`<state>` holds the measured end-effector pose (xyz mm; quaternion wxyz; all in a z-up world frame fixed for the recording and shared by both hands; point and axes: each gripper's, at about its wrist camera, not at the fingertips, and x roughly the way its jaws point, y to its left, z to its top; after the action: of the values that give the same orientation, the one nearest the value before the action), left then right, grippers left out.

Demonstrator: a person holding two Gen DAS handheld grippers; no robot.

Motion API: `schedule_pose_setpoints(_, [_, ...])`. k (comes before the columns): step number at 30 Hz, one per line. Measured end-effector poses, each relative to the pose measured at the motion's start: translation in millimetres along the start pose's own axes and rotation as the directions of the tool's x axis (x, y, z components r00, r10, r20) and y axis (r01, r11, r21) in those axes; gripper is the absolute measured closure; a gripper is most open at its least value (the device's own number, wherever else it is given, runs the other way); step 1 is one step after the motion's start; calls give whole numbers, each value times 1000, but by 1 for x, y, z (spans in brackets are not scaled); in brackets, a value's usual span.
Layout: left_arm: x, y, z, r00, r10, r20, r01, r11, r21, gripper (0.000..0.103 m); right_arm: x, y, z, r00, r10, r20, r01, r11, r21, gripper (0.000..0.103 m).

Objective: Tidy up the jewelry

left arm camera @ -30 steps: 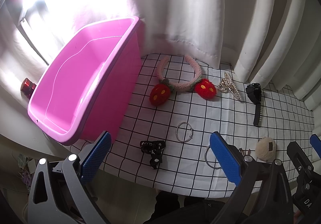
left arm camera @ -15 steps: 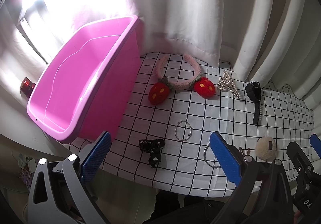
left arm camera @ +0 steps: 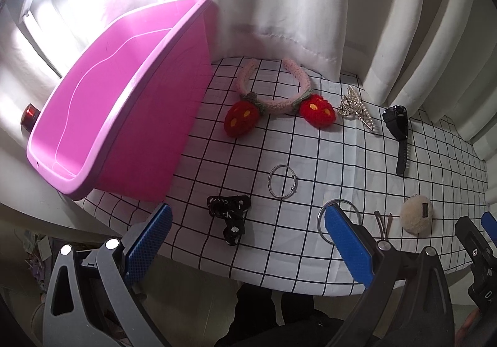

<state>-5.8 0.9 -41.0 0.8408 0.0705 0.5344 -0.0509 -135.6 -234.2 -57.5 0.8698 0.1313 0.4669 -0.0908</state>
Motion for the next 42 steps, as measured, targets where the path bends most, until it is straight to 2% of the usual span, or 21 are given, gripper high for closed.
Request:
schedule_pose_setpoints(10, [51,29,-28,997,-20,-74,14,997,-73,6,42,-35,-27,996,-17,-91,22,998,54,9])
schedule_pose_setpoints(22, [102,37,-38,997,-36,-75,28,993,-115,6,90,-68,-39,988,-68,-140,78,994,71,9])
schedule_pose_setpoints(32, [131,37,-43,995,-39,-95,27,991,-128,6,135,-75,-33,981,-74,-178,87,994,65,9])
schedule_pose_setpoints(42, [157,39,-46,990,-40,-133,20,988,-152,6,163,-77,-31,973,-106,-207,115,993,30,9])
